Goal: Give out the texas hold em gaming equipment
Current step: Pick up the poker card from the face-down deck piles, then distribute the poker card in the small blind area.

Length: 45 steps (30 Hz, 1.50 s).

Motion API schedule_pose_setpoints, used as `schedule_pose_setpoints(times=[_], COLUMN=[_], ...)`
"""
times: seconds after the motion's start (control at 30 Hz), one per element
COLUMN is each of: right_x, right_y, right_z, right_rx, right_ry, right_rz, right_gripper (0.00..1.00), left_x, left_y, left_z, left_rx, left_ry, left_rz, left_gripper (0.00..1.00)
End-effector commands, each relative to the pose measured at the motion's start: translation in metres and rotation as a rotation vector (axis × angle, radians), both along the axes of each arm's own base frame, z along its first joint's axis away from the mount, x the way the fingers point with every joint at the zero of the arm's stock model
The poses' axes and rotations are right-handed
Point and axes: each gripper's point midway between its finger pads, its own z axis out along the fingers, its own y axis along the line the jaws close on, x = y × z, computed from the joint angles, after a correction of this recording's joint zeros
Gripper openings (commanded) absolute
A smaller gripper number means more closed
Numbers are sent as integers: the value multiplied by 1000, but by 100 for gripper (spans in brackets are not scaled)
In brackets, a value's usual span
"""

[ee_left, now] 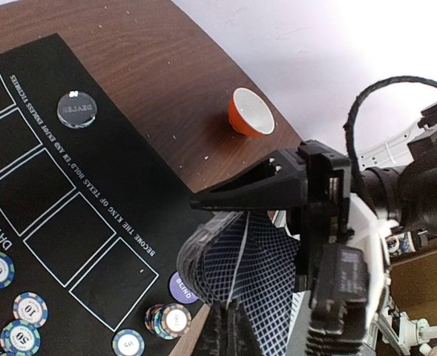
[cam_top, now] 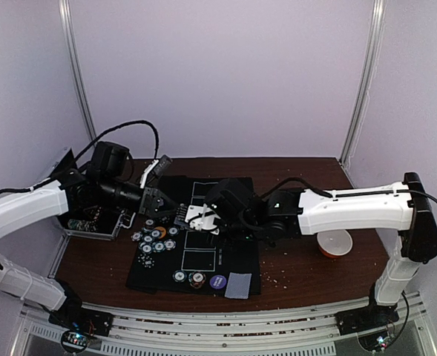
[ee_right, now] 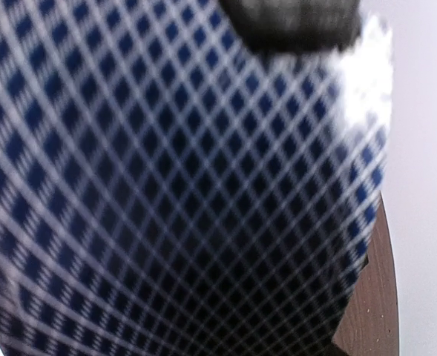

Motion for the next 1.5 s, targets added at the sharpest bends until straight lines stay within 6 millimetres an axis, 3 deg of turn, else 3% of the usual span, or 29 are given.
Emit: schedule_pose_setpoints(times=[0.0,0.13,0.33,0.6,0.8,0.9,1.03,1.13,1.47], right_x=[9,14,32,55,63,64,65,65,49], right_y=[-17,-30,-66,-124,-149,-152,-162,-169,-175], right_z=[14,13,9,27,34,31,24,20,25], right_rx=[53,58,60,113,191,217,203,177,158], right_ry=[-7,-8,-6,-20,-3,21,20,17,-6], right_rz=[-61,-89,-173,-323,-474,-537,-603,-636,-653], right_gripper=[47,47,47,47,46,45,44,44,43], left_x=[13,18,30,39,29,27,13,-6,-74], left_y=[7,17,39,49,26,29,28,10,-59], left_z=[40,53,59,11,12,17,9,5,-54], left_rx=[-47,-36,15,196,-34,-174,-292,-323,-264], left_ry=[-131,-184,-200,-124,10,49,99,139,158], left_rz=[61,106,166,184,412,588,774,852,920], left_gripper=[0,0,0,0,0,0,0,0,0])
